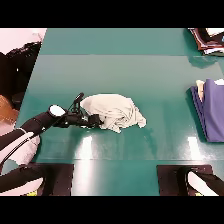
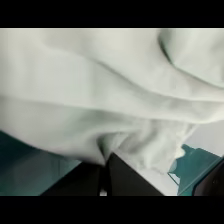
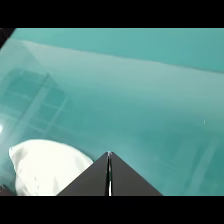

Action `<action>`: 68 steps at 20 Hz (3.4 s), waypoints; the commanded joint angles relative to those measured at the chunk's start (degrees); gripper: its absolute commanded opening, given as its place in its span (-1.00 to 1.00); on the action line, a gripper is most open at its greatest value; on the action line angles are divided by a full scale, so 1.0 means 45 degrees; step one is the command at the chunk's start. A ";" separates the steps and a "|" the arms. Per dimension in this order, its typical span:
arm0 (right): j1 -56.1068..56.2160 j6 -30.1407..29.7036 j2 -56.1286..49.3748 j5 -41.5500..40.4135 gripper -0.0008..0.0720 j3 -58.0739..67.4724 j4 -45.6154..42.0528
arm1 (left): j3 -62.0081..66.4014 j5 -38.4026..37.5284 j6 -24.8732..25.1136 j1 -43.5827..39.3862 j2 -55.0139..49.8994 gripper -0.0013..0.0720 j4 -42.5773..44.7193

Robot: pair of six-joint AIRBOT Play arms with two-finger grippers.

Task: Fold the shirts.

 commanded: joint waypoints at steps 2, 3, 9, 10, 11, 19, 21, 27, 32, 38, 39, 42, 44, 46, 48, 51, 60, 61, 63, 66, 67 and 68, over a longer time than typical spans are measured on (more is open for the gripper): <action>0.0005 0.0063 0.0058 0.1044 -0.92 -0.0826 -0.1112 | 0.1336 -0.1719 -0.0364 0.1258 0.0559 -0.89 0.2424; 0.0005 0.0058 0.0102 0.1195 -0.92 -0.1574 -0.1282 | 0.1744 -0.1991 -0.0597 0.1651 0.0738 -0.89 0.3206; 0.1326 0.0044 -0.0403 -0.0121 0.52 -0.9107 -0.0923 | 0.2909 -0.2807 -0.0753 0.2307 0.1001 -0.89 0.4974; 0.2016 0.0039 -0.0831 -0.0733 0.52 -1.0195 -0.0641 | 0.2909 -0.2803 -0.0753 0.2307 0.1001 -0.89 0.4974; 0.2827 -0.0136 -0.1355 -0.1515 0.52 -1.0977 -0.0296 | 0.2909 -0.2817 -0.0753 0.2307 0.1001 -0.89 0.4993; 0.6241 -0.0345 -0.5187 -0.4221 0.25 -0.9986 0.0466 | 0.2909 -0.3002 -0.0743 0.2307 0.1001 -0.89 0.5158; 0.6188 -0.0350 -0.5634 -0.4255 -0.64 -0.9466 0.0413 | 0.2909 -0.3143 -0.0743 0.2312 0.1001 -0.89 0.5377; 0.4167 0.0967 -0.4163 -0.3220 -0.93 -0.7441 -0.3453 | 0.3453 -0.4585 -0.2968 0.2312 0.1005 -0.89 1.1929; 0.1549 0.1020 -0.1685 -0.3021 -0.93 -0.4838 -0.4551 | 0.6300 -0.4969 -0.3798 0.2312 0.1005 -0.89 1.4202; -0.0010 0.0753 0.0087 -0.3007 -0.93 -0.1802 -0.4541 | 1.2614 -0.5197 -0.3759 0.2312 0.1005 -0.89 1.4192; -0.0092 0.0743 0.0287 -0.2997 -0.93 -0.1302 -0.4541 | 1.3784 -0.5299 -0.3745 0.2307 0.1005 -0.89 1.4188; -0.0267 0.0651 0.0826 -0.2997 -0.93 0.0044 -0.4546 | 1.7107 -0.5916 -0.3623 0.2312 0.1005 -0.89 1.4188; -0.0457 0.0651 0.1107 -0.2997 -0.93 0.0792 -0.4546 | 1.8899 -0.6271 -0.3623 0.2307 0.1035 -0.89 1.4188; -0.0719 0.0651 0.1375 -0.2982 -0.93 0.1496 -0.4546 | 1.9195 -0.5872 -0.3633 0.2312 0.1681 -0.89 1.4144; -0.1015 0.0651 0.1676 -0.2997 -0.93 0.2093 -0.4541 | 1.9161 -0.5513 -0.3633 0.2312 0.2424 -0.89 1.4144; -0.1486 0.0646 0.2161 -0.2919 -0.93 0.2866 -0.4541 | 1.9166 -0.4439 -0.3643 0.2307 0.3653 -0.89 1.3877; -0.2050 0.0991 0.0393 0.1195 -0.93 0.4362 -0.4415 | 1.7835 -0.4245 -0.3628 0.2312 0.3866 -0.89 1.3226; -0.1826 0.1112 -0.0321 0.1870 -0.93 0.4352 -0.4464 | 1.7175 -0.4653 -0.3623 0.2312 0.3415 -0.89 1.3250; -0.1243 0.1132 -0.1773 0.2662 -0.93 0.3759 -0.4464 | 1.5815 -0.5479 -0.3536 0.2312 0.2103 -0.89 1.3245; -0.0165 0.1117 -0.3871 0.2191 -0.93 0.1666 -0.4493 | 1.4178 -0.6135 -0.3143 0.2312 -0.0296 -0.89 1.3226; 0.0107 0.1107 -0.4541 0.1739 -0.93 0.0996 -0.4585 | 1.3726 -0.6135 -0.2968 0.2312 -0.1098 -0.89 1.3187; 0.0330 0.1039 -0.5270 0.1107 -0.93 0.0398 -0.4575 | 1.3347 -0.5979 -0.2968 0.2312 -0.1967 -0.89 1.3197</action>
